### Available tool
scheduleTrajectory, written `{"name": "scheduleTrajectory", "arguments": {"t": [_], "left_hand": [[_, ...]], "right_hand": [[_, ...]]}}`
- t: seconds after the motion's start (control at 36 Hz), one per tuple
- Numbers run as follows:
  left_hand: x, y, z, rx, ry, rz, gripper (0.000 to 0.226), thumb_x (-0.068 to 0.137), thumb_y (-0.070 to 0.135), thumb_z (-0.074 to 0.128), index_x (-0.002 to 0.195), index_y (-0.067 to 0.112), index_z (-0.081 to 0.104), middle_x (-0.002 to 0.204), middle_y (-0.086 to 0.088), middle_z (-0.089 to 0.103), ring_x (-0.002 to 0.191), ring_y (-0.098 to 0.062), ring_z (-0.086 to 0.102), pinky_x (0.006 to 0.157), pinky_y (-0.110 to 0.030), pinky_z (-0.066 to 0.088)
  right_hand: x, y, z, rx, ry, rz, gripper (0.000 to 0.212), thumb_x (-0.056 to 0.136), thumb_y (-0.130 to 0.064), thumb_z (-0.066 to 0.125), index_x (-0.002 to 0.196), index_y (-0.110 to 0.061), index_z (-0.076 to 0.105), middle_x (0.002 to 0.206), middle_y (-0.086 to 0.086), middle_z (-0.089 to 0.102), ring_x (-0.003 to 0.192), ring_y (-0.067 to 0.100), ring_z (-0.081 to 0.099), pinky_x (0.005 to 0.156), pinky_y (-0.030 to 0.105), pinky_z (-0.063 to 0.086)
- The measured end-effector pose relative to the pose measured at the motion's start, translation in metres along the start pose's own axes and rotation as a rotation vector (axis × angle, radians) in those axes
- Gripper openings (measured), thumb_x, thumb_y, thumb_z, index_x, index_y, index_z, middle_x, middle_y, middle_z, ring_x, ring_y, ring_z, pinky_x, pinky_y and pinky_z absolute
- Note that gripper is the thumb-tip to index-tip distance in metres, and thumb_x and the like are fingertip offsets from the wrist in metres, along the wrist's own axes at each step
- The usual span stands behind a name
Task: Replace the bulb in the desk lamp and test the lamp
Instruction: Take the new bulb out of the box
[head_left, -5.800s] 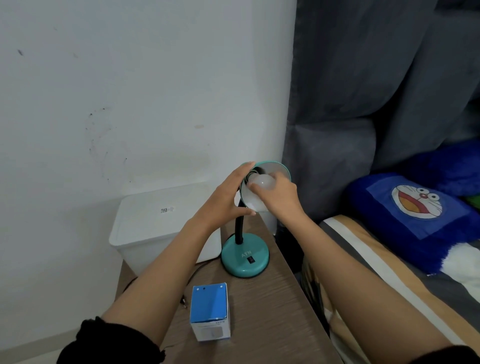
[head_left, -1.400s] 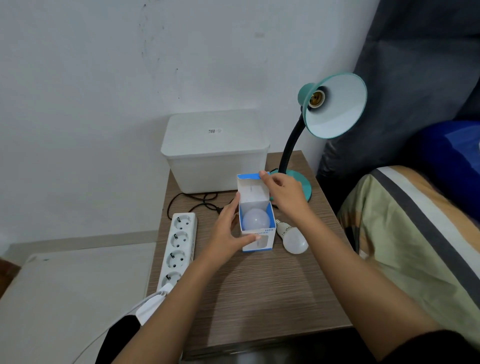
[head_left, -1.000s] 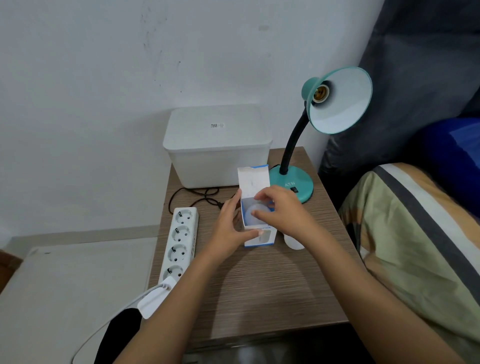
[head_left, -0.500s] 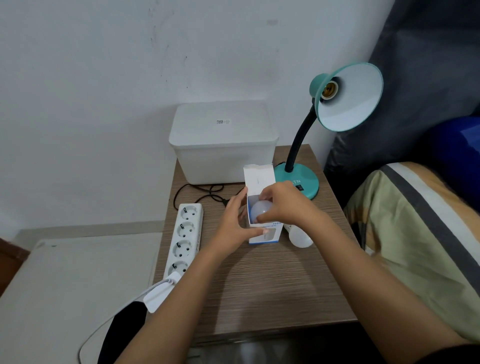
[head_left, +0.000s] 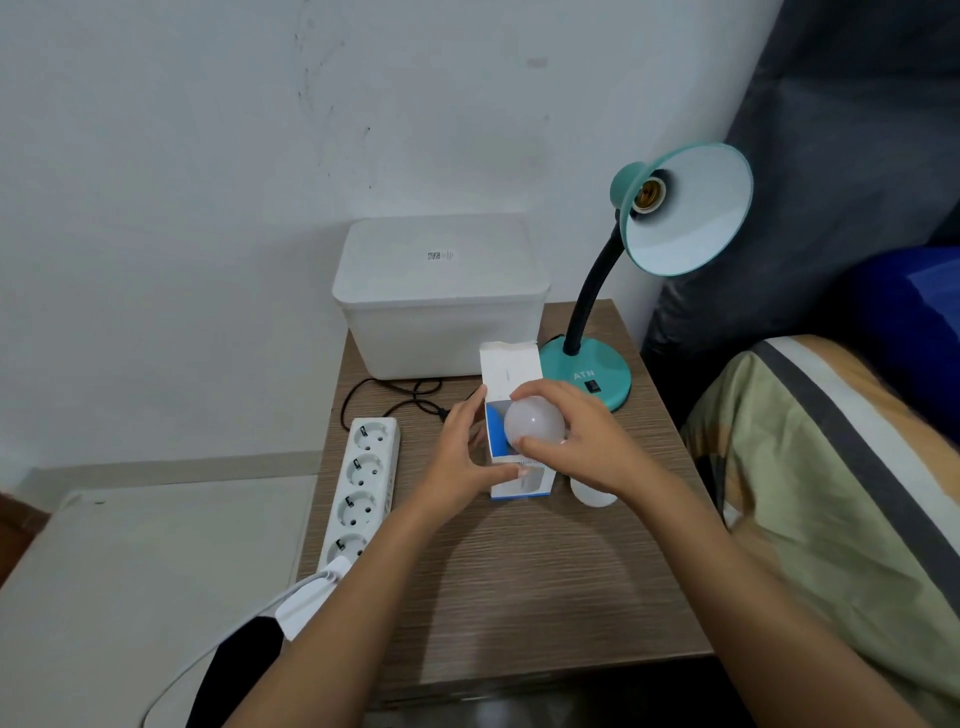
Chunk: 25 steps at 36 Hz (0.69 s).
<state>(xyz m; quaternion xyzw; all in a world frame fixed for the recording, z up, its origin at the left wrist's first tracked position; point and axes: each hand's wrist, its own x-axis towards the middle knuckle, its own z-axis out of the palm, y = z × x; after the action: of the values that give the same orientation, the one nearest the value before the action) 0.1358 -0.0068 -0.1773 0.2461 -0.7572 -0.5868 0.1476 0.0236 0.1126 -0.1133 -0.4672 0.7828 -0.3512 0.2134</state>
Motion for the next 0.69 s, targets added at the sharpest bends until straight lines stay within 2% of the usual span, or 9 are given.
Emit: {"name": "scheduleTrajectory", "arguments": {"t": [0.08,0.17,0.22,0.25,0.33,0.44,0.53,0.58,0.69], "left_hand": [[0.000,-0.001,0.000,0.014,-0.003,0.008,0.099,0.068,0.013,0.082,0.147,0.020,0.022,0.142,0.002,0.033,0.129,-0.010,0.040,0.103,-0.025,0.042],[-0.001,-0.001,0.000,0.008,0.000,0.010,0.101,0.066,0.015,0.084,0.147,0.021,0.023,0.141,0.004,0.034,0.130,-0.008,0.040,0.108,-0.031,0.040],[-0.001,-0.001,0.000,0.014,0.003,0.010,0.101,0.067,0.014,0.083,0.147,0.022,0.023,0.139,0.008,0.034,0.127,-0.004,0.040,0.107,-0.024,0.040],[-0.001,0.000,-0.001,0.018,0.001,0.014,0.101,0.067,0.013,0.083,0.147,0.022,0.022,0.137,0.010,0.034,0.124,-0.001,0.041,0.103,-0.017,0.040],[0.000,0.000,-0.001,0.049,-0.006,0.033,0.099,0.068,0.012,0.082,0.147,0.022,0.022,0.135,0.011,0.033,0.115,0.009,0.042,0.086,0.004,0.038],[0.003,0.001,0.000,0.072,-0.016,0.035,0.101,0.067,0.010,0.082,0.147,0.020,0.021,0.142,0.002,0.033,0.124,-0.002,0.040,0.088,0.003,0.038],[0.003,0.000,-0.001,0.088,-0.019,0.027,0.102,0.067,0.011,0.082,0.148,0.020,0.020,0.144,0.002,0.031,0.129,-0.005,0.039,0.091,-0.001,0.038],[0.002,0.000,-0.002,0.090,-0.010,0.021,0.101,0.069,0.010,0.081,0.148,0.019,0.019,0.144,0.003,0.030,0.129,-0.005,0.037,0.087,0.003,0.037],[0.002,-0.001,-0.002,0.088,0.003,0.016,0.100,0.070,0.008,0.080,0.148,0.018,0.019,0.144,0.003,0.029,0.127,-0.005,0.034,0.079,0.009,0.035]], "right_hand": [[-0.001,-0.001,-0.001,-0.026,-0.016,0.035,0.058,0.068,-0.031,0.078,0.116,-0.033,0.046,0.118,-0.008,0.047,0.104,0.012,0.047,0.079,0.031,0.050],[-0.001,-0.001,-0.006,-0.054,0.011,0.062,0.057,0.066,-0.030,0.079,0.111,-0.031,0.045,0.115,-0.007,0.047,0.099,0.011,0.043,0.068,0.024,0.043],[-0.003,0.001,-0.010,-0.060,0.032,0.083,0.056,0.066,-0.033,0.079,0.109,-0.030,0.043,0.114,-0.005,0.048,0.097,0.013,0.047,0.065,0.021,0.046],[-0.004,0.002,-0.013,-0.058,0.042,0.092,0.055,0.066,-0.036,0.079,0.107,-0.030,0.042,0.113,-0.004,0.048,0.098,0.015,0.049,0.066,0.023,0.047],[-0.008,0.006,-0.018,-0.065,0.042,0.114,0.054,0.067,-0.040,0.077,0.106,-0.029,0.043,0.112,-0.004,0.050,0.101,0.016,0.051,0.073,0.026,0.046],[-0.012,0.004,-0.022,-0.138,-0.033,0.158,0.055,0.070,-0.035,0.073,0.116,-0.026,0.044,0.112,-0.003,0.045,0.103,0.016,0.046,0.078,0.030,0.046],[-0.012,0.001,-0.026,-0.130,-0.016,0.175,0.049,0.067,-0.033,0.074,0.107,-0.027,0.045,0.110,-0.001,0.046,0.095,0.015,0.048,0.067,0.024,0.044],[-0.013,0.001,-0.030,-0.105,0.018,0.195,0.047,0.065,-0.029,0.075,0.101,-0.025,0.046,0.105,0.000,0.048,0.088,0.015,0.050,0.058,0.022,0.041],[-0.019,0.007,-0.036,-0.016,0.050,0.252,0.048,0.065,-0.019,0.077,0.102,-0.017,0.046,0.105,0.002,0.049,0.086,0.015,0.052,0.060,0.024,0.046]]}}
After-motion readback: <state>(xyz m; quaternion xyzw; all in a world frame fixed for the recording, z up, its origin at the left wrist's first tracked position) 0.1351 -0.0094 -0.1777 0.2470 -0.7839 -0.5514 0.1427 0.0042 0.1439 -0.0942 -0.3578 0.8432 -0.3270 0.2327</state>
